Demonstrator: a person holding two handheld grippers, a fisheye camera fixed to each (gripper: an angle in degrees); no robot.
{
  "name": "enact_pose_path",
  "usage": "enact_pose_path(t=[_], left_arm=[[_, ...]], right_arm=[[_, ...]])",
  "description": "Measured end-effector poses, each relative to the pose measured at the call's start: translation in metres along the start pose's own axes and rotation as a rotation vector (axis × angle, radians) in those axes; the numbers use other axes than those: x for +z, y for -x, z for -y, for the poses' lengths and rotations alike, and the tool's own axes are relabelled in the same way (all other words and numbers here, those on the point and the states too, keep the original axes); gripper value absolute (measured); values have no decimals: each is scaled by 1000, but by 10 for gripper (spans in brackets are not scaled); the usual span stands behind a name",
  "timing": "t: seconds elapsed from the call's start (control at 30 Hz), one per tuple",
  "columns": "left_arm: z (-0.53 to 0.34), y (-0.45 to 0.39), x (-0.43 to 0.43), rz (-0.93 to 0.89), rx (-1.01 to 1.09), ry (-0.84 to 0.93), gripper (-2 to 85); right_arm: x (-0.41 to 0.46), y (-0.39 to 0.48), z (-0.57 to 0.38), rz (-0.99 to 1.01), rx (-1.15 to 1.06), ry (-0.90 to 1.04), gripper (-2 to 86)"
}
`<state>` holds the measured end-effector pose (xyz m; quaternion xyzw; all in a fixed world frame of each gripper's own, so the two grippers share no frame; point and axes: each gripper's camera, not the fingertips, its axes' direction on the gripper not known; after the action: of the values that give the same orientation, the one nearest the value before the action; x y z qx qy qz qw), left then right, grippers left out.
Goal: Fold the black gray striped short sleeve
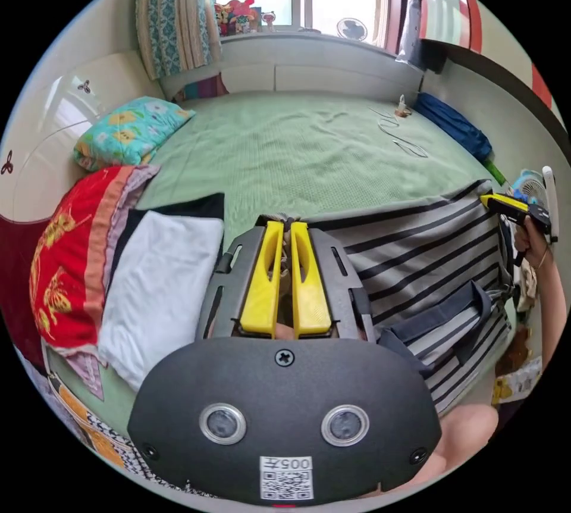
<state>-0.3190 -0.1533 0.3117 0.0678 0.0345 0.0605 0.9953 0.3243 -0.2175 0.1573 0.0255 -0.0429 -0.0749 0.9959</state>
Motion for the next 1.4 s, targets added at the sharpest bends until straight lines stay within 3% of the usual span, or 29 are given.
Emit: enact_pose_path(t=[0.17,0.23,0.3,0.47,0.67,0.97,1.17,1.4], left_arm=[[42,-1,59,30,-91,127,46],[39,7,55,-21,-107,128,58],[30,16,38,-49,-87,110,71],[-41,31,-68,120,23,10,97],[-182,-17,-149,60,-32,21,89],[-251,-50,-117,23,-227,135,89],[-254,-68,-112,111,-195,114,87],[-248,-62,-112,65,-267,151,86]], right_arm=[[54,-1,52,-76,146,76,6],[67,-2,55,-102,153,144,22],[57,-6,44,-82,109,90,48],[-2,-19,-20,-83,-19,5,104],[-49,9,-134,-43,-79,48,122],[-18,35,-182,-84,118,151,107],[-11,48,-190,-138,109,142,95],[-11,50,-195,-120,107,142,87]])
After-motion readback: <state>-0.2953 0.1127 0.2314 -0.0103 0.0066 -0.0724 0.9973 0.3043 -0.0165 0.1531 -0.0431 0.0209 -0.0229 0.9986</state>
